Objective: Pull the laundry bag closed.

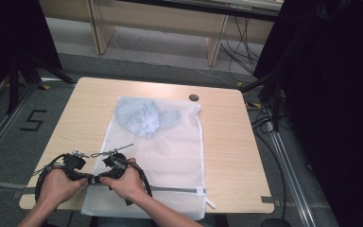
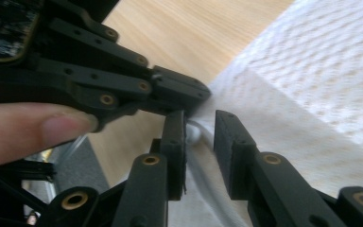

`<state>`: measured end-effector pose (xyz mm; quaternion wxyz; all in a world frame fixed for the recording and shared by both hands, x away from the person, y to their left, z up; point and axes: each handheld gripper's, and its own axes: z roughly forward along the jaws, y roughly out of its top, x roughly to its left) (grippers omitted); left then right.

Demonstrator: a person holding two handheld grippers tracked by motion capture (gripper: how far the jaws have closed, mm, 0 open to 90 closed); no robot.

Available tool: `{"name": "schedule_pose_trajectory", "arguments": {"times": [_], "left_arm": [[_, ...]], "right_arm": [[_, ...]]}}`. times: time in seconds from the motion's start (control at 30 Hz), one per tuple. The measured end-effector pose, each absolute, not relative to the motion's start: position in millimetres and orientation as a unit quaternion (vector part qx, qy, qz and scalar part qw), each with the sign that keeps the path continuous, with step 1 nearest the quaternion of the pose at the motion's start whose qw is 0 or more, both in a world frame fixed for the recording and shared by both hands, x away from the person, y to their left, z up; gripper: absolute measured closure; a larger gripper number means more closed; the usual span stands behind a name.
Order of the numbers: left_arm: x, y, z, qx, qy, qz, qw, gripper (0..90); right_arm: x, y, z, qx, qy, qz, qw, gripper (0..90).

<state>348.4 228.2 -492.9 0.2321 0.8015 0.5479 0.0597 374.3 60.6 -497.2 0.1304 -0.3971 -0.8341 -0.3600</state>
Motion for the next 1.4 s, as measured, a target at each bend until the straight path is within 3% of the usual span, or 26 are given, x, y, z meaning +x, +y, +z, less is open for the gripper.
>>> {"name": "schedule_pose_trajectory", "arguments": {"times": [0.5,0.67,0.97,1.03,1.37,1.4], "left_arm": [[348.0,228.6,-493.7,0.797,0.552,0.061,0.238,90.0],[348.4,230.1,-492.3,0.802,0.549,0.053,0.230,90.0],[347.1,225.5,-494.4,0.787,0.563,0.066,0.245,90.0],[349.7,230.1,-491.2,0.816,0.530,0.063,0.221,90.0],[347.7,225.4,-493.6,0.801,0.545,0.076,0.237,90.0],[348.7,228.4,-491.2,0.824,0.519,0.069,0.217,90.0]], "right_arm": [[376.4,69.3,-502.1,-0.378,-0.840,-0.365,0.134,84.5],[376.1,71.8,-500.0,-0.364,-0.849,-0.362,0.127,81.2],[372.8,71.4,-502.6,-0.367,-0.848,-0.360,0.129,86.7],[372.8,70.5,-503.0,-0.369,-0.847,-0.360,0.129,86.8],[367.8,69.6,-496.5,-0.372,-0.853,-0.352,0.101,87.3],[367.1,69.6,-496.1,-0.379,-0.849,-0.353,0.103,87.3]]}}
